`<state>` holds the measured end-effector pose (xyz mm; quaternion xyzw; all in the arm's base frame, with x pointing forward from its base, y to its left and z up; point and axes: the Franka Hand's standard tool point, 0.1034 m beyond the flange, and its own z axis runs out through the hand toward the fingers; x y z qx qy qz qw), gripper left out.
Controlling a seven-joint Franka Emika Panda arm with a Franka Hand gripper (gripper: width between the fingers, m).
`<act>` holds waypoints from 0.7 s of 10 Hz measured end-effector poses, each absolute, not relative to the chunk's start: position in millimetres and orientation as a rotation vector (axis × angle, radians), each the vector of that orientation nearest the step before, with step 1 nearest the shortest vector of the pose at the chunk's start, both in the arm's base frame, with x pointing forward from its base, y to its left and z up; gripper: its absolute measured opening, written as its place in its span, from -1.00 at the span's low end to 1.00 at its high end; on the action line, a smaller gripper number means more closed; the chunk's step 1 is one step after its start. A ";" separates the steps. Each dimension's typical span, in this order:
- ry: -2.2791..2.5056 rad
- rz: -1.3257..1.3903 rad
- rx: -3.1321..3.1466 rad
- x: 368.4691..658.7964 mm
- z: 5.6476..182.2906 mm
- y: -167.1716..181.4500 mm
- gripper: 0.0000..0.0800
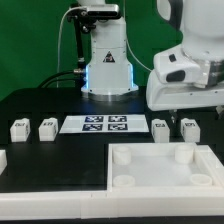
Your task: Assemble one leg
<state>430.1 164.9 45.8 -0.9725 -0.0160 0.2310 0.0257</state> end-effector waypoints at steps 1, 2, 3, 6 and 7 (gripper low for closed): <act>-0.051 0.798 -2.987 432.7 43.4 166.9 0.62; -0.059 0.934 -2.957 427.4 43.9 165.4 0.62; -0.060 1.040 -2.927 427.9 42.5 164.8 0.62; -0.069 1.256 -2.847 430.6 37.6 165.6 0.62; -0.071 1.254 -2.849 429.5 37.7 165.8 0.62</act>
Offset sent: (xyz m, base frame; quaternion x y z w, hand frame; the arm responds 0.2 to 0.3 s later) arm 0.0000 0.0000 0.0000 0.0000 -0.2667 0.0000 0.9638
